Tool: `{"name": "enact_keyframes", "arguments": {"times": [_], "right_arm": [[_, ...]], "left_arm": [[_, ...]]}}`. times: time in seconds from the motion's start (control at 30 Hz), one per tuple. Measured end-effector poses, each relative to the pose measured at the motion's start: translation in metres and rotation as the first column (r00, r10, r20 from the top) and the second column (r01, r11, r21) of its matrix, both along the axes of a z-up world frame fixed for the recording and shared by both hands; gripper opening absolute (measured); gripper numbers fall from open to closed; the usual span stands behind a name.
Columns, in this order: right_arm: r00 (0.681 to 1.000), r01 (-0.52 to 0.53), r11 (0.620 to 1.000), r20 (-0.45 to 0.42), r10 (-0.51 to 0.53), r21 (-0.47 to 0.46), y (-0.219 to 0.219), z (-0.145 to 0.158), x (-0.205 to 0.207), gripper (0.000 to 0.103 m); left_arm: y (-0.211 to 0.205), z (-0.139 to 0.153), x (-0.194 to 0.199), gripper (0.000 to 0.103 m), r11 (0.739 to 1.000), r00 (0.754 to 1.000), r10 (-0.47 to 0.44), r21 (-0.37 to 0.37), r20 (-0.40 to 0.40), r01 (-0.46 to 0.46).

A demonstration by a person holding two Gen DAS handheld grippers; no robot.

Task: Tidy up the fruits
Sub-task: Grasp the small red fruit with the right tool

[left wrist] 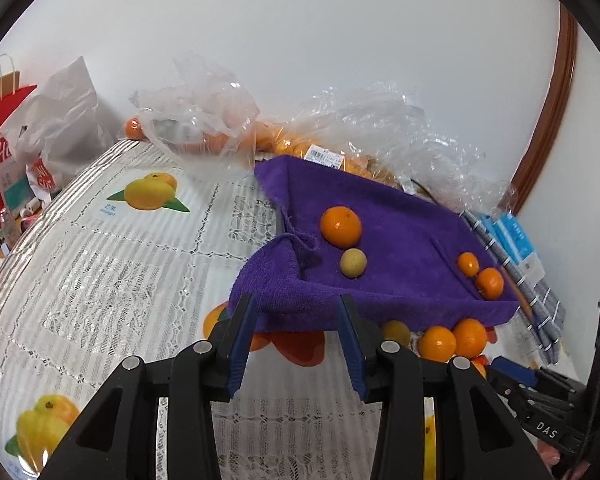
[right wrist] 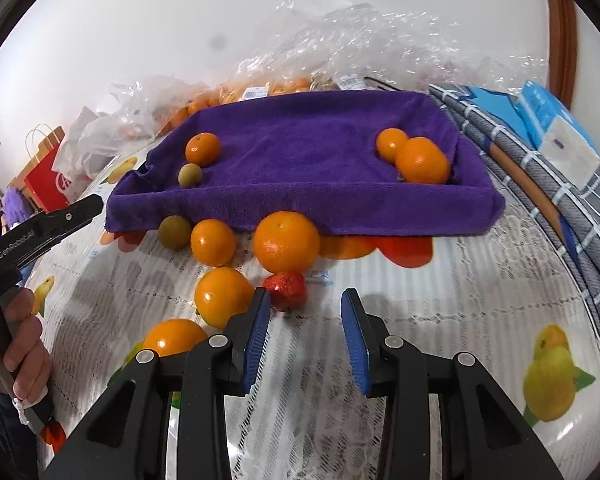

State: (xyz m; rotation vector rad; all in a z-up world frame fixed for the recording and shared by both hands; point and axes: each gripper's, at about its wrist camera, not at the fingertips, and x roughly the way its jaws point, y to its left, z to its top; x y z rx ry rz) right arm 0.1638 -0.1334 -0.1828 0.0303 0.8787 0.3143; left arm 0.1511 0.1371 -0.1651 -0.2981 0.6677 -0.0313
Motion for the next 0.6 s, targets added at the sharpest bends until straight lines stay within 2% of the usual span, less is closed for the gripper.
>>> {"name": "enact_keyframes", "arguments": {"times": [0.1, 0.23, 0.3, 0.37, 0.6], "right_arm": [[1.0, -0.015, 1.0, 0.0, 0.015, -0.023, 0.008, 0.0, 0.003, 0.038], [0.999, -0.035, 0.998, -0.01, 0.034, -0.052, 0.018, -0.002, 0.007, 0.038], [0.999, -0.045, 0.997, -0.013, 0.044, -0.069, 0.022, -0.004, 0.008, 0.035], [0.998, -0.061, 0.996, -0.007, 0.061, -0.06, 0.024, -0.004, 0.007, 0.026], [0.999, -0.03, 0.999, 0.042, 0.03, -0.012, 0.009, 0.004, -0.006, 0.026]], "left_arm": [[-0.005, 0.0, -0.001, 0.039, 1.0, 1.0, -0.019, 0.016, 0.001, 0.019], [-0.003, -0.002, 0.002, 0.039, 1.0, 1.0, -0.026, -0.002, -0.012, 0.026], [-0.002, -0.002, 0.003, 0.039, 1.0, 1.0, -0.025, -0.01, -0.015, 0.025], [-0.003, -0.001, 0.002, 0.039, 1.0, 1.0, -0.029, -0.005, -0.008, 0.029], [-0.007, -0.002, 0.001, 0.039, 0.998, 0.998, -0.059, -0.011, -0.012, 0.059]]}}
